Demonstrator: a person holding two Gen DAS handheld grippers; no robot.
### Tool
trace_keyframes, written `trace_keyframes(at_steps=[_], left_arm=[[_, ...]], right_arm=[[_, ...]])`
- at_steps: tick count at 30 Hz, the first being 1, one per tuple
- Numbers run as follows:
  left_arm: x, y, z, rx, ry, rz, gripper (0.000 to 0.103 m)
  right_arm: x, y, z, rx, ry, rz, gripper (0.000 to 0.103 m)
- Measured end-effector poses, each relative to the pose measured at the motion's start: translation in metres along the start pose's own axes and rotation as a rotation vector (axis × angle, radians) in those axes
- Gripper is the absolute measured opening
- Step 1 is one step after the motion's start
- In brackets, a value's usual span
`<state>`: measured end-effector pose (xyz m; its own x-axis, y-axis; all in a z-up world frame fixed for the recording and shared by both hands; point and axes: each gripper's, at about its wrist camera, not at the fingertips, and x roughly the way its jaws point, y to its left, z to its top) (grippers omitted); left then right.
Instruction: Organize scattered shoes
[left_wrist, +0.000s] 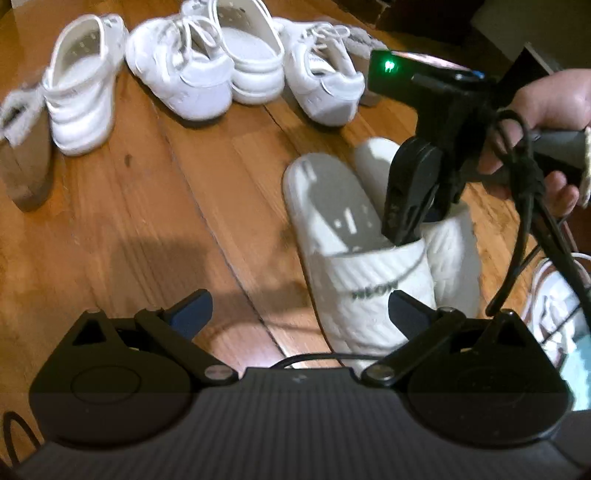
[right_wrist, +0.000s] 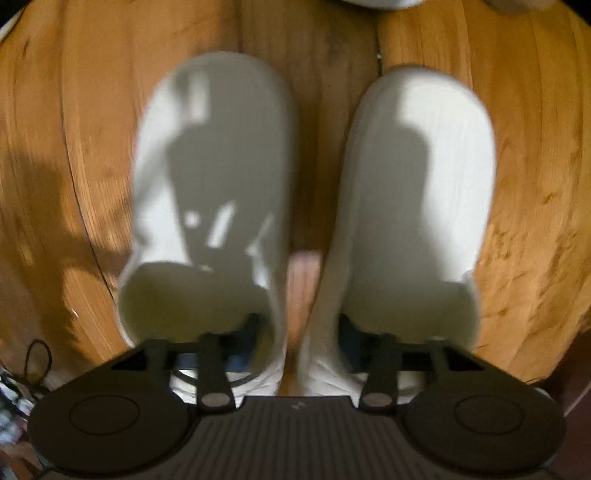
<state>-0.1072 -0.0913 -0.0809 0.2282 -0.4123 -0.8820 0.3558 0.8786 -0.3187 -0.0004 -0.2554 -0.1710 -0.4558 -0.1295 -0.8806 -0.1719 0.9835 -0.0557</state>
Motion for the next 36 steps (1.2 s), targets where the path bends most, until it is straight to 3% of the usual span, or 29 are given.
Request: trace_keyframes(at_steps=[2, 5, 8, 9, 10, 11, 12, 13, 16, 17, 19, 21, 24, 26, 29, 34, 36], left_arm=[[0.0, 0.0, -0.001, -0.01, 0.0, -0.025, 0.103], [0.0, -0.007, -0.001, 0.023, -0.015, 0.002, 0.103], [-0.002, -0.015, 0.0, 0.055, -0.037, 0.018, 0.103], [-0.004, -0.016, 0.0, 0.054, -0.038, 0.016, 0.103], [-0.004, -0.016, 0.0, 0.052, -0.041, 0.012, 0.103], [-0.005, -0.017, 0.0, 0.053, -0.046, 0.012, 0.103], [-0.005, -0.018, 0.0, 0.054, -0.049, 0.013, 0.103], [-0.006, -0.019, 0.0, 0.057, -0.052, 0.019, 0.103], [-0.008, -0.018, -0.001, 0.057, -0.062, 0.024, 0.103], [-0.008, -0.017, -0.001, 0.054, -0.065, 0.022, 0.103], [-0.007, -0.013, 0.002, 0.045, -0.069, 0.001, 0.103], [-0.007, -0.008, 0.004, 0.031, -0.086, -0.022, 0.103], [-0.013, 0.0, 0.007, -0.003, -0.133, -0.048, 0.103], [-0.017, 0.001, 0.01, -0.007, -0.154, -0.026, 0.103], [-0.023, -0.007, 0.01, 0.029, -0.198, 0.051, 0.103], [-0.026, -0.014, 0.012, 0.08, -0.219, 0.089, 0.103], [-0.024, -0.016, 0.013, 0.102, -0.208, 0.106, 0.103]], right_arm=[[0.002, -0.001, -0.004, -0.032, -0.007, -0.028, 0.02], [0.008, -0.009, -0.014, -0.081, -0.008, -0.141, 0.02], [0.01, -0.03, -0.018, -0.029, -0.019, -0.169, 0.022], [0.012, -0.043, -0.019, 0.013, -0.02, -0.168, 0.029], [0.008, -0.05, -0.022, 0.039, -0.063, -0.167, 0.051], [0.003, -0.056, -0.026, 0.063, -0.111, -0.166, 0.062], [-0.002, -0.061, -0.029, 0.086, -0.159, -0.164, 0.083], [-0.014, -0.062, -0.039, 0.129, -0.235, -0.137, 0.089], [-0.046, -0.062, -0.068, 0.24, -0.447, -0.043, 0.087], [-0.056, -0.056, -0.084, 0.246, -0.54, 0.045, 0.086], [-0.072, -0.029, -0.119, 0.154, -0.72, 0.237, 0.084], [-0.073, -0.009, -0.141, 0.078, -0.832, 0.268, 0.083], [-0.075, 0.016, -0.159, -0.044, -0.926, 0.259, 0.077], [-0.076, 0.044, -0.175, -0.168, -1.0, 0.246, 0.075], [-0.081, 0.061, -0.174, -0.252, -1.036, 0.269, 0.072], [-0.092, 0.069, -0.18, -0.335, -1.071, 0.364, 0.072], [-0.094, 0.074, -0.184, -0.368, -1.094, 0.351, 0.071]])
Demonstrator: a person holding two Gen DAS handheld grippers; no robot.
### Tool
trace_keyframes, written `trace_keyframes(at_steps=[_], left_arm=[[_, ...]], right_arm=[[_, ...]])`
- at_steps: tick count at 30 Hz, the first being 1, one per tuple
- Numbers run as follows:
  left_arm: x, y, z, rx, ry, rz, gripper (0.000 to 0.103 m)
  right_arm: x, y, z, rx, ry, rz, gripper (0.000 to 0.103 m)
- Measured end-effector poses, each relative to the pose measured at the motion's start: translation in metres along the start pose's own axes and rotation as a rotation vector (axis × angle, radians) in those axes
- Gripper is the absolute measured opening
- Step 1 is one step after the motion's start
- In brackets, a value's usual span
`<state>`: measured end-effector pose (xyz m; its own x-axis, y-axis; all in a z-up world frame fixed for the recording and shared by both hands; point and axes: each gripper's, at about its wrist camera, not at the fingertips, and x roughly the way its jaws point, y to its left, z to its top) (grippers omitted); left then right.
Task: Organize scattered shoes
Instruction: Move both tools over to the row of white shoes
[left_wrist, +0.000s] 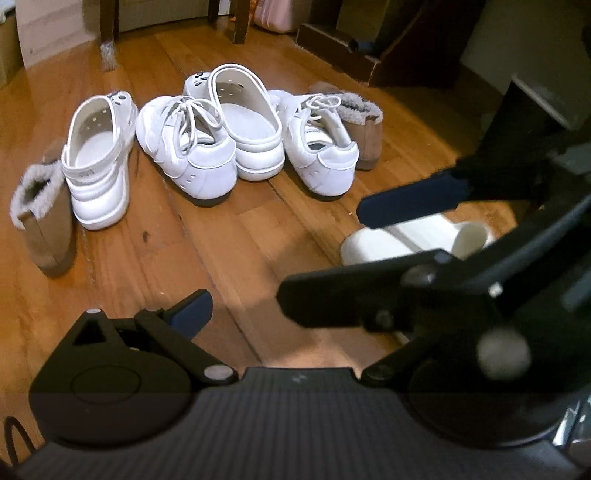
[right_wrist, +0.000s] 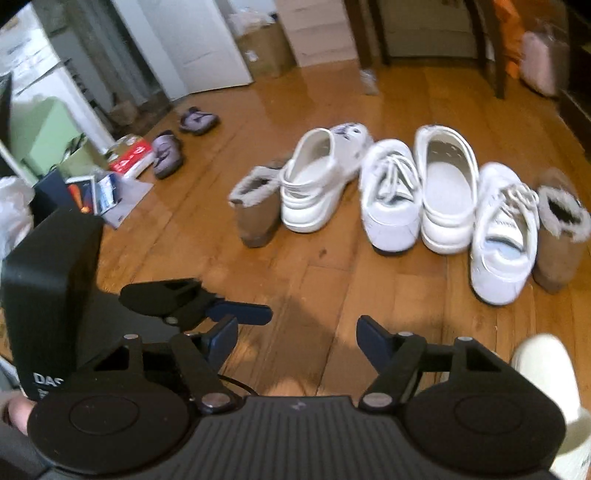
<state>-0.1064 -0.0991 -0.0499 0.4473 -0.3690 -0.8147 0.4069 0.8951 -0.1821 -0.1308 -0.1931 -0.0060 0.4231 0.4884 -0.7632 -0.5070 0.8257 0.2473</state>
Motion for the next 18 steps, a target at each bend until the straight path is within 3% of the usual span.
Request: trace_keyframes(at_steps=[8, 10, 12, 18], left_arm=[[-0.001, 0.006, -0.002, 0.013, -0.015, -0.072, 0.103], [-0.001, 0.014, -0.002, -0.03, 0.0, -0.182, 0.103], [-0.001, 0.021, -0.002, -0.078, 0.008, -0.221, 0.103], [-0.007, 0.029, 0.0, -0.082, 0.006, -0.132, 0.103]], right_arm=[[-0.002, 0.013, 0.002, -0.1, -0.035, -0.017, 0.069], [-0.006, 0.019, 0.002, -0.117, -0.047, -0.009, 0.068], [-0.004, 0.023, 0.006, -0.113, -0.053, -0.005, 0.067], [0.004, 0.032, 0.015, -0.163, -0.05, 0.009, 0.058]])
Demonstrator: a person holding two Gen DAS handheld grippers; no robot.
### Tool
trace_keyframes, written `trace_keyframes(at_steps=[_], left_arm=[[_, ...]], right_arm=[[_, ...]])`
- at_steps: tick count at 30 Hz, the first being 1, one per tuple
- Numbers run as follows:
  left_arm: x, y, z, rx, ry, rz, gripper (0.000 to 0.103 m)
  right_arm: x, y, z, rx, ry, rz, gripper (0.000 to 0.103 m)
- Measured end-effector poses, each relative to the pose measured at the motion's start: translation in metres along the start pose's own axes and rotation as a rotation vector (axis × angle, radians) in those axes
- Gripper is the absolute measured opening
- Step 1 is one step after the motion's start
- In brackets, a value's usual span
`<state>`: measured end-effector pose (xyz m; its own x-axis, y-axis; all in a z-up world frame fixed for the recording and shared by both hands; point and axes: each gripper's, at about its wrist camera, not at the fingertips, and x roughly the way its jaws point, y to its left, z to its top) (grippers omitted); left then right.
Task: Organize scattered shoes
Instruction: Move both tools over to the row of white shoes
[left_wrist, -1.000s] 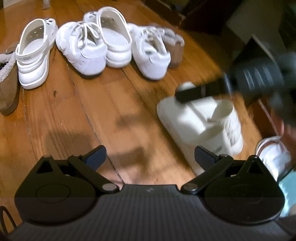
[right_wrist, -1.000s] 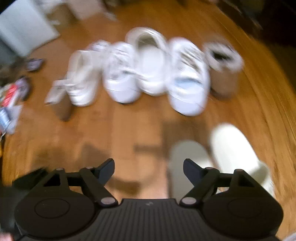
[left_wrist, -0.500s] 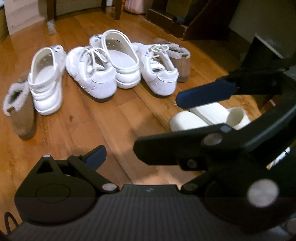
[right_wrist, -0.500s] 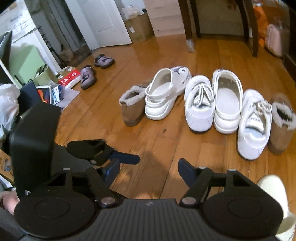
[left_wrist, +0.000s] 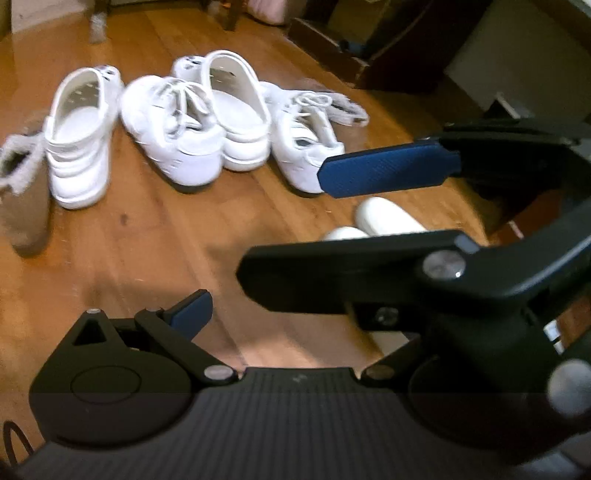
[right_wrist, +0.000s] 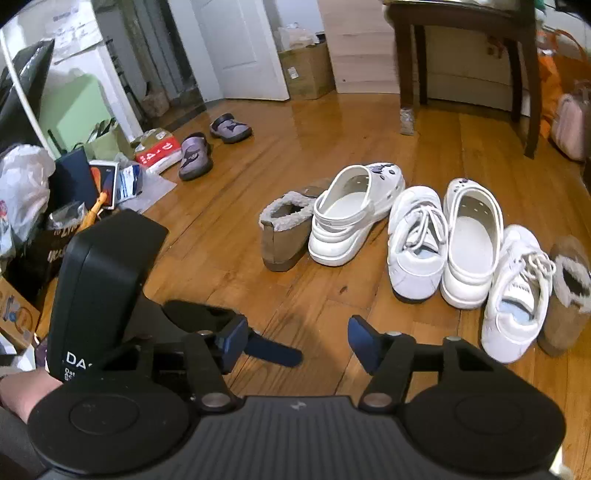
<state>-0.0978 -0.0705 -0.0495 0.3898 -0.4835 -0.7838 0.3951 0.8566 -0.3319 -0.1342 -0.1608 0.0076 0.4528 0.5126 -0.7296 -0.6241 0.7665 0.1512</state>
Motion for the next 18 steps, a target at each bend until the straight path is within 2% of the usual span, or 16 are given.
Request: trace_keyframes(at_steps=[2, 5, 7, 9, 10, 11, 18], left_arm=[[-0.003, 0.003, 0.001, 0.006, -0.004, 0.001, 0.103], [-0.004, 0.014, 0.005, -0.01, -0.004, -0.05, 0.103], [-0.001, 0.024, 0.01, -0.032, 0.023, -0.033, 0.103], [-0.002, 0.032, 0.015, -0.052, 0.024, 0.013, 0.103], [-0.004, 0.04, 0.019, -0.076, 0.023, 0.05, 0.103], [-0.005, 0.047, 0.021, -0.098, 0.022, 0.079, 0.103], [-0.011, 0.114, 0.048, -0.248, 0.044, 0.249, 0.103]], right_arm=[[0.002, 0.003, 0.004, -0.023, -0.001, 0.006, 0.056], [0.008, 0.01, 0.013, -0.07, -0.001, 0.01, 0.056], [0.016, 0.011, 0.022, -0.099, 0.013, -0.013, 0.056], [0.026, 0.009, 0.033, -0.101, 0.036, -0.043, 0.061], [0.032, 0.007, 0.038, -0.093, 0.035, -0.064, 0.072], [0.037, 0.004, 0.044, -0.084, 0.033, -0.086, 0.076], [0.072, -0.024, 0.068, 0.068, 0.005, -0.247, 0.081]])
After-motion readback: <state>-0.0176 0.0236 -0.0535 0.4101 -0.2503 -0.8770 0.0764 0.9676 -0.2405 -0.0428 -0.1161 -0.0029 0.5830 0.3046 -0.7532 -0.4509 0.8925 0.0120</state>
